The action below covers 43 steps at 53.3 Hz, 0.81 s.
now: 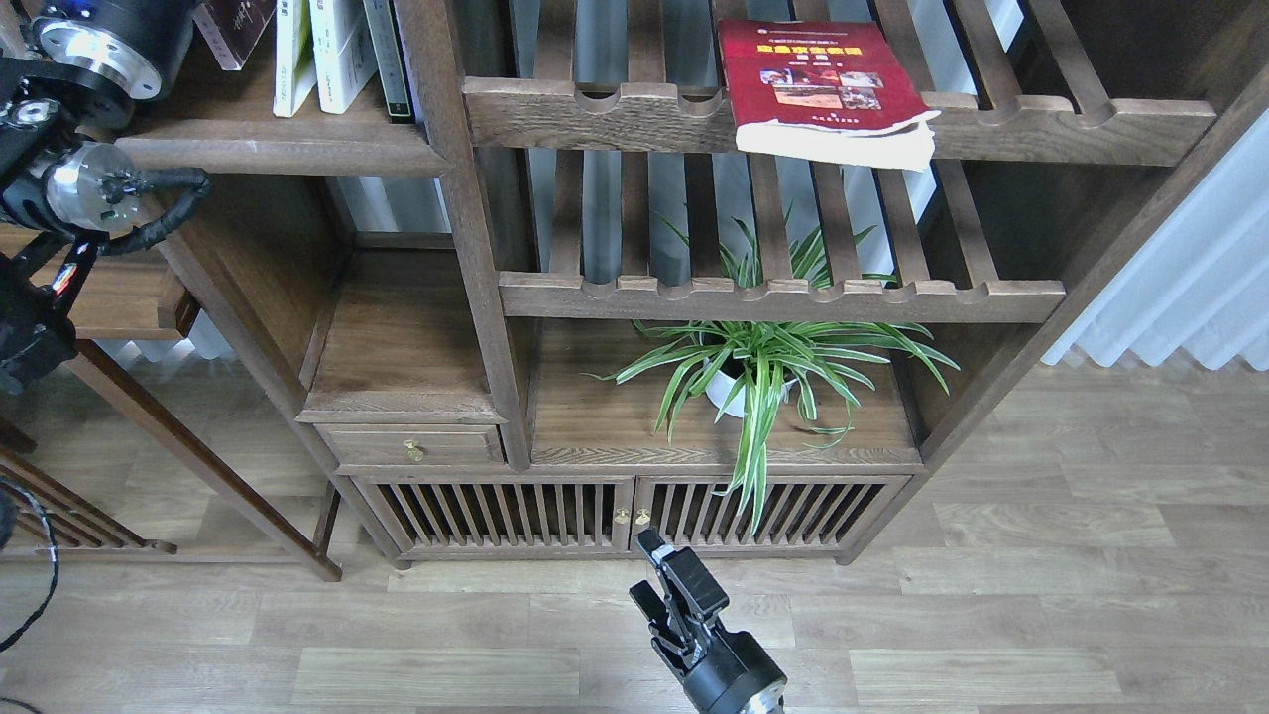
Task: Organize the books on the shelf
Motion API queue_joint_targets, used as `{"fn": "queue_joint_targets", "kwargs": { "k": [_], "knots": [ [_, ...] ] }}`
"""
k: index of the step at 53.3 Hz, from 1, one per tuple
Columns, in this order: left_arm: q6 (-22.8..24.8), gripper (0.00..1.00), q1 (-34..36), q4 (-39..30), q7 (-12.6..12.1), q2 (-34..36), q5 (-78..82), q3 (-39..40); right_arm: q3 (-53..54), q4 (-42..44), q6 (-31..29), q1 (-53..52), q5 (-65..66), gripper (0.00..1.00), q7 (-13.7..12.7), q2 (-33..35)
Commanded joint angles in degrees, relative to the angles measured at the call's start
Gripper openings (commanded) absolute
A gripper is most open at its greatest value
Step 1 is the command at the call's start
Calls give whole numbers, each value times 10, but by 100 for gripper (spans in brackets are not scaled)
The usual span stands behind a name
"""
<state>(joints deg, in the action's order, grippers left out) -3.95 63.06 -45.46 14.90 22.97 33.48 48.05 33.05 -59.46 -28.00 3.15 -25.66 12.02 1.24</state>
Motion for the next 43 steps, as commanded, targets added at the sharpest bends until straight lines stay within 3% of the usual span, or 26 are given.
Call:
{"fn": "queue_joint_targets", "kwargs": {
  "k": [1, 19, 27, 43],
  "knots": [
    [0, 5, 0, 3, 10, 0, 0, -6, -1, 0, 0, 0, 2, 96, -1, 0],
    [0, 7, -4, 23, 15, 0, -1, -9, 0, 0, 0, 1, 5, 96, -1, -3],
    [1, 8, -5, 41, 48, -6, -1, -25, 1, 0, 0, 4, 5, 96, 2, -2],
    [2, 8, -5, 72, 74, -24, -2, -30, 1, -1, 0, 4, 5, 96, 2, -1]
  ]
}}
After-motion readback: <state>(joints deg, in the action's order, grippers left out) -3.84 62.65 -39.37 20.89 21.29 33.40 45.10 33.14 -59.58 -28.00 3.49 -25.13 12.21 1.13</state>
